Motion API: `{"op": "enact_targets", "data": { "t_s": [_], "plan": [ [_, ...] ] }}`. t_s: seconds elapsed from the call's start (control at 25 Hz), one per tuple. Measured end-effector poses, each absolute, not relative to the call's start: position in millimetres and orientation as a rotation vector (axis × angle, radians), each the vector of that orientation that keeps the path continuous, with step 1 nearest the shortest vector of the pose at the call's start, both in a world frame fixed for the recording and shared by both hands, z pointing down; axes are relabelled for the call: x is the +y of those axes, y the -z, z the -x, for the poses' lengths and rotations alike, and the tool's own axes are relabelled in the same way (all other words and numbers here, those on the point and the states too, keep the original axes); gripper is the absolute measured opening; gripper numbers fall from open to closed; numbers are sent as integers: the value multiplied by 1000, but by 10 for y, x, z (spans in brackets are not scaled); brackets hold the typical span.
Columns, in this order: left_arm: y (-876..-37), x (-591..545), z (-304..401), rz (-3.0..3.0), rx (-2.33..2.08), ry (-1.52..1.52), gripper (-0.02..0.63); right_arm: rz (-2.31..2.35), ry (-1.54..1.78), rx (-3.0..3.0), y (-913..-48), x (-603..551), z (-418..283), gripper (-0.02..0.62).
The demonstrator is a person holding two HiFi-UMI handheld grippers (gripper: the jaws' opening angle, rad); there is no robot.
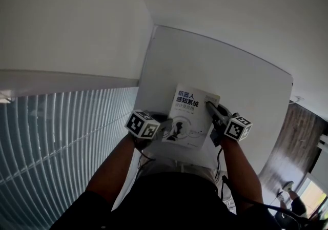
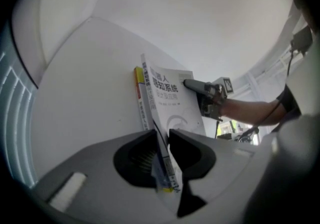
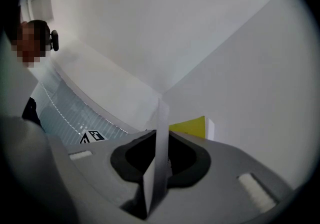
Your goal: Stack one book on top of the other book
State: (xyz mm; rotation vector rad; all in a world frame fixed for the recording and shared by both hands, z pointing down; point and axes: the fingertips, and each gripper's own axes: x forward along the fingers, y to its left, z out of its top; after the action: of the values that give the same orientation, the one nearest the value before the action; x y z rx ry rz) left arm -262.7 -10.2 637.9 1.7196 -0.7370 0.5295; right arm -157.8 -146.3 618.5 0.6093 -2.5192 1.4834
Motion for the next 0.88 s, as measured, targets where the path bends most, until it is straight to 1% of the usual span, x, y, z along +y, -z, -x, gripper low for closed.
{"op": "enact_targets", "data": {
  "t_s": [0.36,0.56,0.64,0.72,0.76,0.88],
  "plan": [
    [-6535,-131,2701,-1729,-858,-683,125,-616,-1399,-2511,-6233,-1465,1575,63],
    [-6489,-141,2729,-1775,-941,-783,155,-667,-1372,-2475,-6193,-1520,1526,100],
    [-6530,-147,2785,-1763,-985,-820,194,-679,-1357,-2466,-6217,-1534,1516,148],
    [-6583,-139,2850,-1723,-1033,-827,247,-693,-1326,-2459,-6263,-1533,1485,216],
    [-6604,-130,2878,-1701,-1051,-820,252,-699,-1309,-2458,-6283,-1534,1465,240],
    [-6624,-107,2949,-1676,-1080,-812,251,-716,-1287,-2463,-6297,-1547,1419,270]
  ]
}}
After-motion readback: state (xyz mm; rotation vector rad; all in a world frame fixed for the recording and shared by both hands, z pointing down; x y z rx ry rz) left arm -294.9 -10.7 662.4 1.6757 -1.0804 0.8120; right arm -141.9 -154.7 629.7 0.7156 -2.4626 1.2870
